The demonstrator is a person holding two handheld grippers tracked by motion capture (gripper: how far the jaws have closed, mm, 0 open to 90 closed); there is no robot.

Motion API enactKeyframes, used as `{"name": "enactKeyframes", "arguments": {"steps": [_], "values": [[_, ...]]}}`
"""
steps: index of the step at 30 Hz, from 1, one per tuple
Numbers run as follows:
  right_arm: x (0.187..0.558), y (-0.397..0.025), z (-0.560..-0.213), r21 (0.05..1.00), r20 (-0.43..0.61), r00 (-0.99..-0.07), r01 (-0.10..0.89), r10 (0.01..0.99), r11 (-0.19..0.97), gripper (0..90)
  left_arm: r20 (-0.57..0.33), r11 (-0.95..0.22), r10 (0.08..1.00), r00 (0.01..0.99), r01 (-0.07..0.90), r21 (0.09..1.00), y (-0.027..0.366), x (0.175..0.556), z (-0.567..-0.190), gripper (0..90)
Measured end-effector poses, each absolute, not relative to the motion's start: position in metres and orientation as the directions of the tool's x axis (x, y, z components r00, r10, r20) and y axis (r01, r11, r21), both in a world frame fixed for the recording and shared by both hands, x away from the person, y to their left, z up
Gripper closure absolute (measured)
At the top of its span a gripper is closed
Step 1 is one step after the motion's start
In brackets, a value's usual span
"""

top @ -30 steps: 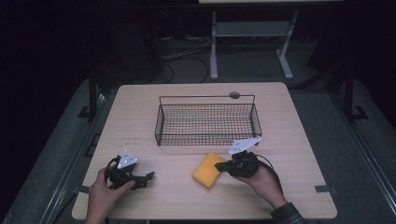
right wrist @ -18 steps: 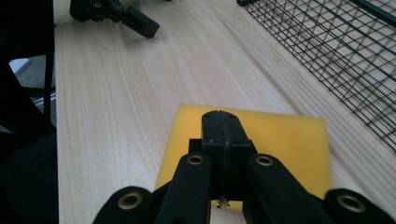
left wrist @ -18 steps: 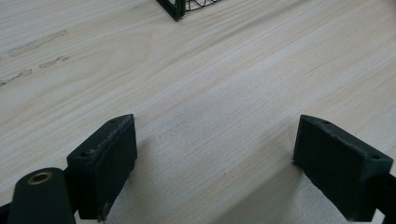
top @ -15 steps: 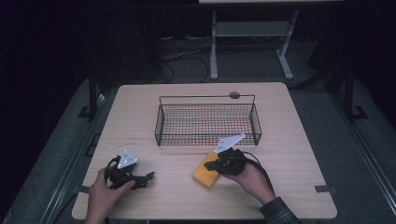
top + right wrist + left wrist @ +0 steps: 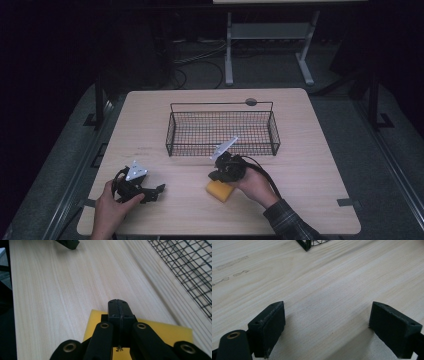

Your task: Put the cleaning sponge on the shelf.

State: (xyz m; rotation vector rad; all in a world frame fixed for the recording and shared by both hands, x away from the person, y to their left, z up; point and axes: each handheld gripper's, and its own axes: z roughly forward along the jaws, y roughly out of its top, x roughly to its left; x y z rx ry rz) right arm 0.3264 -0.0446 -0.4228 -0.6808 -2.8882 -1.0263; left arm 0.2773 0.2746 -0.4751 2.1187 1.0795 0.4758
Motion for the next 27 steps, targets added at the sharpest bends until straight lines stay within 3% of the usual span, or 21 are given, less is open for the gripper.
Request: {"name": "enactKeyframes", "arguments": {"steps": [12, 27], "values": [[0.327, -0.027, -0.432, 0.579, 0.155, -0.916, 0.387, 0.369, 0.718, 89.6, 0.008, -0.406, 0.811, 0.585, 0.553, 0.727, 0.275, 0.277, -0.475, 12.6], [0.317, -0.051, -0.431, 0.566, 0.167, -0.902, 0.418, 0.397, 0.711, 89.6, 0.008, -0.405, 0.812, 0.584, 0.554, 0.727, 0.274, 0.277, -0.475, 12.6]]}}
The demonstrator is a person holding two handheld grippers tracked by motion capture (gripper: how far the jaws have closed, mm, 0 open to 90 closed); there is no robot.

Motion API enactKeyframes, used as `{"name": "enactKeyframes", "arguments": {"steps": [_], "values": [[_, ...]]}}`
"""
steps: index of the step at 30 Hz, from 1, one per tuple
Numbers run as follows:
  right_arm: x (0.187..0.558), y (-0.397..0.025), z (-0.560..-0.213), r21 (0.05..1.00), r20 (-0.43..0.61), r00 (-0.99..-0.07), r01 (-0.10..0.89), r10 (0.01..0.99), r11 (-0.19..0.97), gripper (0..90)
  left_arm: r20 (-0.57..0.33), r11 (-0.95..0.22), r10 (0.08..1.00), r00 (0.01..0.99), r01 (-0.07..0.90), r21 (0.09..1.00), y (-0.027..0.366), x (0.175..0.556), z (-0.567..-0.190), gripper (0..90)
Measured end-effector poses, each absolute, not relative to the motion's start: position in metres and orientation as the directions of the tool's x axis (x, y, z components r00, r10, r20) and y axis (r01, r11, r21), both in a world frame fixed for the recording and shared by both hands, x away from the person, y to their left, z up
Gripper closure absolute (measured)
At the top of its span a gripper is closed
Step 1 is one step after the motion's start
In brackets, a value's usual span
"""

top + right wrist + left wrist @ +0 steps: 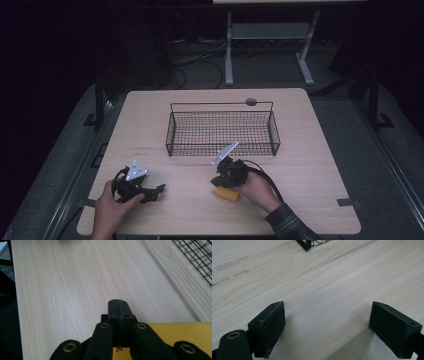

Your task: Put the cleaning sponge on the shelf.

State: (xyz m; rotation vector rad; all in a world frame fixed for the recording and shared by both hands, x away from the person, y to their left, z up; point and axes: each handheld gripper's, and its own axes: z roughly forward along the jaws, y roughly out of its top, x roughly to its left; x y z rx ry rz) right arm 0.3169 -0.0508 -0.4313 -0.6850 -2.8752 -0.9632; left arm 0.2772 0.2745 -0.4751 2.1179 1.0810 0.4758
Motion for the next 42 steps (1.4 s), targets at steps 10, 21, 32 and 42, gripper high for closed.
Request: {"name": "enactKeyframes", "arguments": {"steps": [10, 21, 32, 42], "values": [[0.308, -0.074, -0.428, 0.563, 0.171, -0.891, 0.439, 0.421, 0.7, 89.6, 0.006, -0.404, 0.812, 0.583, 0.555, 0.727, 0.274, 0.277, -0.475, 12.6], [0.302, -0.095, -0.427, 0.552, 0.174, -0.874, 0.467, 0.453, 0.691, 89.6, 0.006, -0.404, 0.812, 0.583, 0.555, 0.727, 0.274, 0.277, -0.475, 12.6], [0.3, -0.113, -0.426, 0.537, 0.164, -0.861, 0.487, 0.481, 0.689, 89.6, 0.008, -0.407, 0.811, 0.585, 0.554, 0.726, 0.275, 0.277, -0.475, 12.6], [0.299, -0.13, -0.424, 0.522, 0.156, -0.843, 0.513, 0.515, 0.682, 89.6, 0.006, -0.404, 0.812, 0.583, 0.555, 0.728, 0.274, 0.277, -0.475, 12.6]]}}
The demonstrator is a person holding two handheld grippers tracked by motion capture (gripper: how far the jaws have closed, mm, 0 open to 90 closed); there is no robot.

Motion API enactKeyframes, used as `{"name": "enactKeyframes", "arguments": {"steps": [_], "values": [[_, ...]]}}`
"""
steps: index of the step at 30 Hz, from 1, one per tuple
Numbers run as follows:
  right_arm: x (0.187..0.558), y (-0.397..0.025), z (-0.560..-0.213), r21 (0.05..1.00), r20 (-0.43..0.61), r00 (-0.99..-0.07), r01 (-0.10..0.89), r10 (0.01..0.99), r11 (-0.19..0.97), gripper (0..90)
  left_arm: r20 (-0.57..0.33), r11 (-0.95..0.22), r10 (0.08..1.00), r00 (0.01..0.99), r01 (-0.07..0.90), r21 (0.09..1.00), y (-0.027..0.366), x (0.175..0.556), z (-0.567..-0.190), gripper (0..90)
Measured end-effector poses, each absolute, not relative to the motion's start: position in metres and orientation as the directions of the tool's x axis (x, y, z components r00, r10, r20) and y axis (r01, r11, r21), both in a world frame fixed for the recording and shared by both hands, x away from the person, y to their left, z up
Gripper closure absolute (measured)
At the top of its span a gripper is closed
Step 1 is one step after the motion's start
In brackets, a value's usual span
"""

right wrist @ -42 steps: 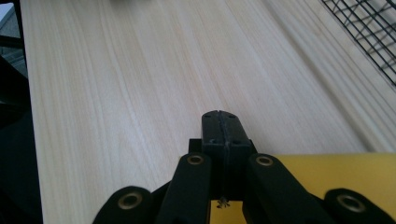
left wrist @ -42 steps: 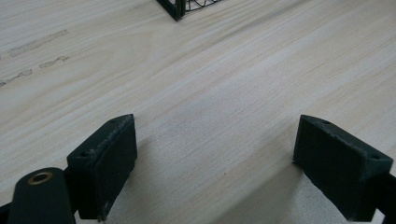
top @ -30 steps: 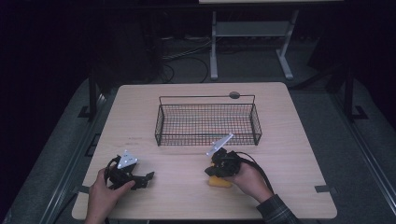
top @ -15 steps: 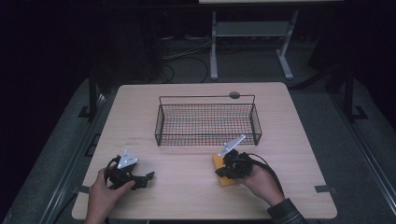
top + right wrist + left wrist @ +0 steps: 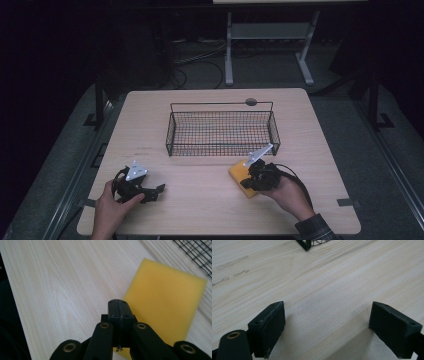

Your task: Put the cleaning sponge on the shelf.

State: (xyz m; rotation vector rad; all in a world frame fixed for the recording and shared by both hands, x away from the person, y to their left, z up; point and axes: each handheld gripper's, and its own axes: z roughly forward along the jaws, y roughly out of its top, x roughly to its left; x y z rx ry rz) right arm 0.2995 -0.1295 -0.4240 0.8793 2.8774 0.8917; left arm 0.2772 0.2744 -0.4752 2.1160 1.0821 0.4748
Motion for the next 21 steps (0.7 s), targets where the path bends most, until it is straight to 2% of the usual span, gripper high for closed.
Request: {"name": "enactKeyframes", "arguments": {"steps": [10, 18, 20, 21], "values": [[0.3, -0.14, -0.418, 0.529, 0.158, -0.836, 0.521, 0.526, 0.67, 89.1, 0.006, -0.404, 0.812, 0.584, 0.554, 0.728, 0.274, 0.277, -0.475, 12.6], [0.302, -0.142, -0.41, 0.543, 0.15, -0.82, 0.535, 0.552, 0.647, 71.2, 0.006, -0.403, 0.812, 0.583, 0.554, 0.728, 0.274, 0.277, -0.475, 12.6], [0.303, -0.143, -0.408, 0.547, 0.145, -0.812, 0.542, 0.566, 0.637, 64.6, 0.006, -0.404, 0.812, 0.583, 0.555, 0.727, 0.274, 0.277, -0.475, 12.6], [0.304, -0.144, -0.406, 0.543, 0.138, -0.806, 0.548, 0.576, 0.636, 56.3, 0.006, -0.404, 0.812, 0.584, 0.555, 0.727, 0.274, 0.277, -0.475, 12.6]]}}
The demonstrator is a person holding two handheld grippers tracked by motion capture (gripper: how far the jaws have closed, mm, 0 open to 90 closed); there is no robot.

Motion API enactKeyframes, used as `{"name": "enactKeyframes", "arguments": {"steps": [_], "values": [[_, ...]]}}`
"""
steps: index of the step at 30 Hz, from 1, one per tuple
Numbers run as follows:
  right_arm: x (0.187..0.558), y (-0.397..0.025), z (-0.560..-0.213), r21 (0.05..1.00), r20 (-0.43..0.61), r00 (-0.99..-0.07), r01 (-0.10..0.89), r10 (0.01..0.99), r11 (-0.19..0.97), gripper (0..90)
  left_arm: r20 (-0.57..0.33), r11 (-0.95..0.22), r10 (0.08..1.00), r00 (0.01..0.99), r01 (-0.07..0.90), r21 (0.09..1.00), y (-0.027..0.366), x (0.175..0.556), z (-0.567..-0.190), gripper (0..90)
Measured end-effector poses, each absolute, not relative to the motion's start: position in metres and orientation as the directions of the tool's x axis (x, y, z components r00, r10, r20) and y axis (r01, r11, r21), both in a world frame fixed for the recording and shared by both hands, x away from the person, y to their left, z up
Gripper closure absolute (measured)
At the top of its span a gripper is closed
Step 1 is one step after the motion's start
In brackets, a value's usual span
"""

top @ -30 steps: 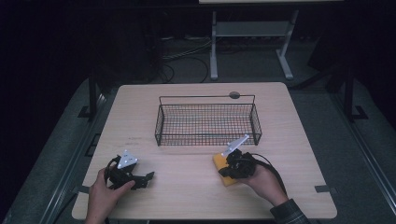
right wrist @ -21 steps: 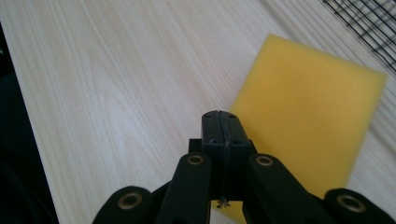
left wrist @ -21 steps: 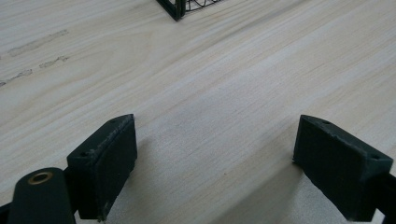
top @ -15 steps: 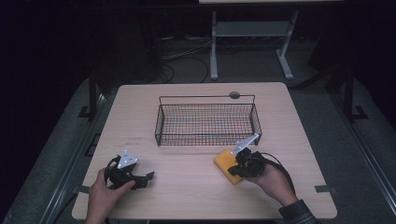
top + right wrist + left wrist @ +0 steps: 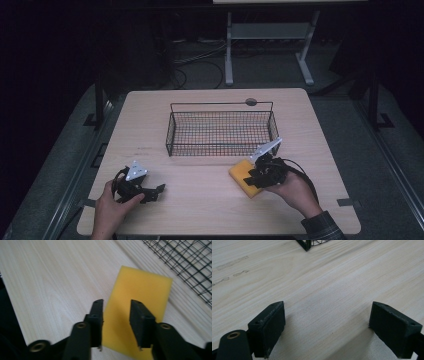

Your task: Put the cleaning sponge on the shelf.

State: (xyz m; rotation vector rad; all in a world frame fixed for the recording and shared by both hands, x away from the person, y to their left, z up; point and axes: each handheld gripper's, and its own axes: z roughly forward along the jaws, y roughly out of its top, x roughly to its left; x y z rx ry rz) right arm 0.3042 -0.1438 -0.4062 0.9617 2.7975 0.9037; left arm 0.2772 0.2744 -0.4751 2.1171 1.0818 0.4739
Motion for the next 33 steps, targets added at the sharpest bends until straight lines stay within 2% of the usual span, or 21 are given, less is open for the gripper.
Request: {"name": "enactKeyframes", "arguments": {"steps": [1, 3, 4, 5, 7, 11, 15, 25, 33], "values": [[0.304, -0.144, -0.406, 0.543, 0.138, -0.806, 0.548, 0.576, 0.636, 56.3, 0.006, -0.403, 0.812, 0.583, 0.554, 0.728, 0.274, 0.277, -0.475, 12.6], [0.306, -0.144, -0.405, 0.54, 0.129, -0.793, 0.56, 0.596, 0.628, 46.9, 0.006, -0.403, 0.812, 0.583, 0.554, 0.728, 0.274, 0.277, -0.475, 12.6], [0.306, -0.144, -0.405, 0.54, 0.129, -0.793, 0.56, 0.596, 0.628, 46.9, 0.006, -0.403, 0.812, 0.583, 0.554, 0.728, 0.274, 0.277, -0.475, 12.6], [0.307, -0.144, -0.405, 0.531, 0.123, -0.782, 0.572, 0.611, 0.625, 39.6, 0.006, -0.404, 0.812, 0.583, 0.555, 0.727, 0.274, 0.277, -0.475, 12.6], [0.308, -0.144, -0.405, 0.524, 0.116, -0.776, 0.578, 0.62, 0.626, 36.1, 0.006, -0.404, 0.812, 0.584, 0.555, 0.728, 0.274, 0.277, -0.475, 12.6], [0.311, -0.142, -0.406, 0.506, 0.094, -0.753, 0.599, 0.651, 0.621, 18.3, 0.007, -0.405, 0.812, 0.584, 0.555, 0.727, 0.274, 0.277, -0.475, 12.6], [0.314, -0.139, -0.41, 0.475, 0.072, -0.734, 0.62, 0.675, 0.624, 9.8, 0.009, -0.408, 0.811, 0.586, 0.553, 0.726, 0.275, 0.277, -0.475, 12.6], [0.323, -0.125, -0.424, 0.443, 0.074, -0.73, 0.635, 0.68, 0.633, 4.9, 0.007, -0.406, 0.811, 0.585, 0.554, 0.727, 0.275, 0.277, -0.475, 12.6], [0.329, -0.116, -0.437, 0.425, 0.065, -0.728, 0.638, 0.682, 0.641, 4.8, 0.007, -0.407, 0.811, 0.585, 0.555, 0.726, 0.275, 0.277, -0.475, 12.6]]}}
